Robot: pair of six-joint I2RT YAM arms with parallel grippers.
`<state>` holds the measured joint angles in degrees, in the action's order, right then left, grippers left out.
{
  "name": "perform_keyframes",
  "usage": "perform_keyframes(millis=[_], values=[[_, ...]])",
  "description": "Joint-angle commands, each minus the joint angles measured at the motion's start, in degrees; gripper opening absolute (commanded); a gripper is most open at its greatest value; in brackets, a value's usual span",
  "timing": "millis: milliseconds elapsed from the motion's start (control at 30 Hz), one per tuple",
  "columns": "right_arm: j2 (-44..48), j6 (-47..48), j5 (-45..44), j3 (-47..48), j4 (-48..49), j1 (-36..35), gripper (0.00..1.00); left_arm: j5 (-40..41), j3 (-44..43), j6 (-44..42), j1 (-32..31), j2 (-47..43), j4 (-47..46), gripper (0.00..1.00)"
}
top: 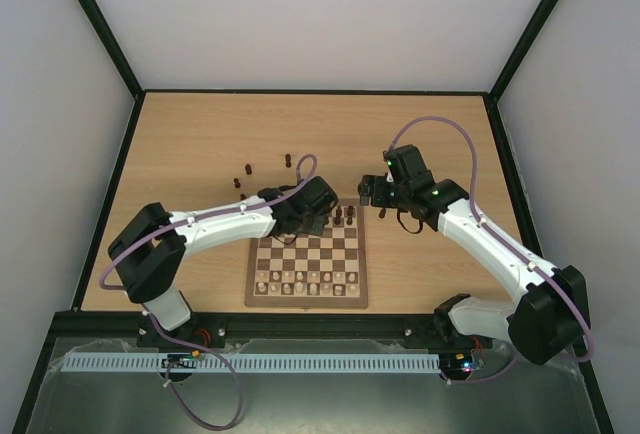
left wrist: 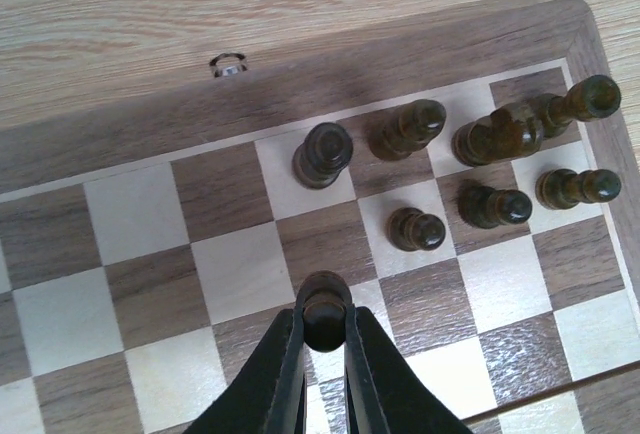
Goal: Set up the chess pieces on the board
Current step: Place the chess piece on the chessboard.
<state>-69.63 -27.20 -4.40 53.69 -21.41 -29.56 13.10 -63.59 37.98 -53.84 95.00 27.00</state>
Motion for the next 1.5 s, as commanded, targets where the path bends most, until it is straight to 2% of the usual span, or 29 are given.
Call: perform_keyframes(millis=[0,833,1467], values=[[1.07,0.22,-0.53,0.19,-2.11,0.32,0.91,-0.79,-1.68,-0.26,-0.51,1.36,-1.94,0.07],[0.89,0.38,0.85,-0.07,-1.70,0.34,0.91,1.31,-3.98,-0.99,-0.69,7.01,-1.95,0.09],[1.07,0.31,1.72,-0.39,-1.27,0.35,0.91,2.10,-3.99,-0.87,-0.65,8.09,-1.52,0.11]])
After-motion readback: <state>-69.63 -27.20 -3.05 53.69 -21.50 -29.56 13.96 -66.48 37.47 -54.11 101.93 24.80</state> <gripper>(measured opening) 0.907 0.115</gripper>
